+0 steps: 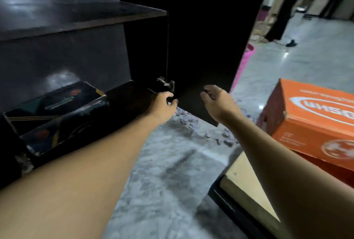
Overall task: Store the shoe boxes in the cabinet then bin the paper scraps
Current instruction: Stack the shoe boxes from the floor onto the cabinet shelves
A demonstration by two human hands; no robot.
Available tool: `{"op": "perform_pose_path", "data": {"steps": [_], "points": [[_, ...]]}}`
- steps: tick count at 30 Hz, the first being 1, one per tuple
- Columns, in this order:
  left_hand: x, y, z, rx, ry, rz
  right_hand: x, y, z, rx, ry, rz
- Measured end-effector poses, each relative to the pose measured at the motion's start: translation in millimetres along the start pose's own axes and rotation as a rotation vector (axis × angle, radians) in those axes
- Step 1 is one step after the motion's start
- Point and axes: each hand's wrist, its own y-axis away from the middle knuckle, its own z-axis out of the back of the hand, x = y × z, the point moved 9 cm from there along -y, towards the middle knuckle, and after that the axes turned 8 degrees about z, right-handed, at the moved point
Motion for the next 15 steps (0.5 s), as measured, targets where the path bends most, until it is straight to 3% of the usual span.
{"op": "perform_pose_path", "data": {"steps": [8,12,15], "points": [[-71,74,-115,0.301,-0.062,-0.128,-78,132,99,-0.11,0.096,-0.198],[-60,118,-195,0.515,-0.149,-0.093,-128,201,112,-0.159,0.118,-0.336],[-32,147,-233,0.533,-0.238,-0.037,-172,243,96,-0.07,0.139,-0.506]]}}
